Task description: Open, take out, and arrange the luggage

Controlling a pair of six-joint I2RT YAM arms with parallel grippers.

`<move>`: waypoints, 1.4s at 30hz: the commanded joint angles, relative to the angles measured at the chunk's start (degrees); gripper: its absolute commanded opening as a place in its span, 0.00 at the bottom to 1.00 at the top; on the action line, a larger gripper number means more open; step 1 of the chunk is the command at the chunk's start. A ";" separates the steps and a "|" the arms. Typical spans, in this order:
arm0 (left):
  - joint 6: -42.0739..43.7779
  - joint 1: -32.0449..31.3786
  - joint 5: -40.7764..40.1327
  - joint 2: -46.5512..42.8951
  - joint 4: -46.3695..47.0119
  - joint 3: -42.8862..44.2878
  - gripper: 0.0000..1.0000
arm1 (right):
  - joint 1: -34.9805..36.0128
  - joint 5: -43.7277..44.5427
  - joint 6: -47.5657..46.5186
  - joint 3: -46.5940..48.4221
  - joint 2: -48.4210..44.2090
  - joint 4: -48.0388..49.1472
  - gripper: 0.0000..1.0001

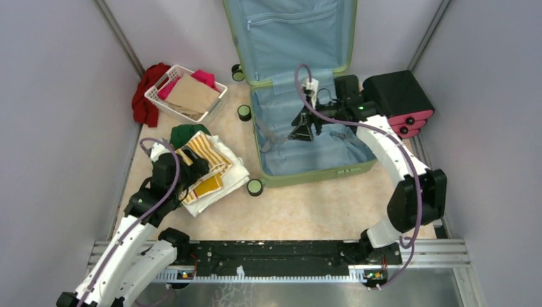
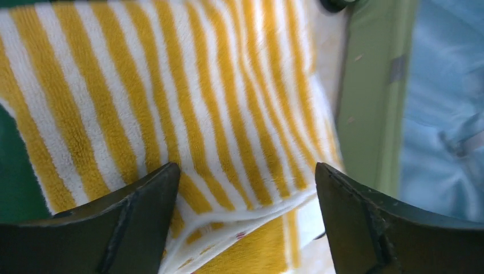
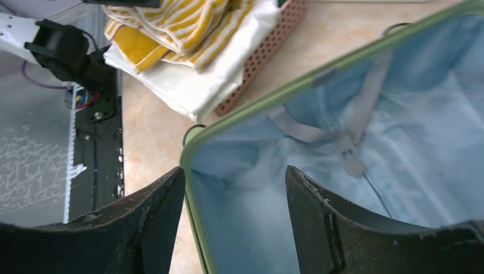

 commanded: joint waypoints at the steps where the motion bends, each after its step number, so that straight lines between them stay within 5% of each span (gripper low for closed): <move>1: 3.27 0.50 1.21 -1.63 0.50 9.49 0.98 | -6.74 -2.15 -2.77 -0.18 -10.03 -1.39 0.64; 7: 13.24 0.51 18.73 -2.43 8.88 20.03 0.99 | -17.17 1.39 -3.60 -0.50 -19.36 -3.44 0.78; 13: 11.46 0.50 35.69 0.02 17.62 25.49 0.99 | -22.13 8.86 1.10 2.53 -24.78 -6.17 0.99; 18: 13.60 0.54 37.32 3.95 17.69 32.70 0.99 | -22.38 19.67 14.09 9.53 -25.65 -4.90 0.99; 22: 19.56 0.55 34.18 10.10 10.86 44.23 0.99 | -22.39 20.21 11.15 19.98 -24.24 -10.46 0.99; 27: 29.52 0.48 26.78 15.12 1.71 58.61 0.99 | -22.41 26.57 18.15 30.99 -22.01 -11.33 0.99; 34: 31.50 0.54 28.76 16.49 0.60 62.55 0.99 | -22.42 40.33 25.66 40.05 -21.16 -13.32 0.99; 42: 28.34 0.51 34.99 16.12 4.04 61.51 0.99 | -22.38 40.05 21.37 41.85 -21.36 -15.48 0.99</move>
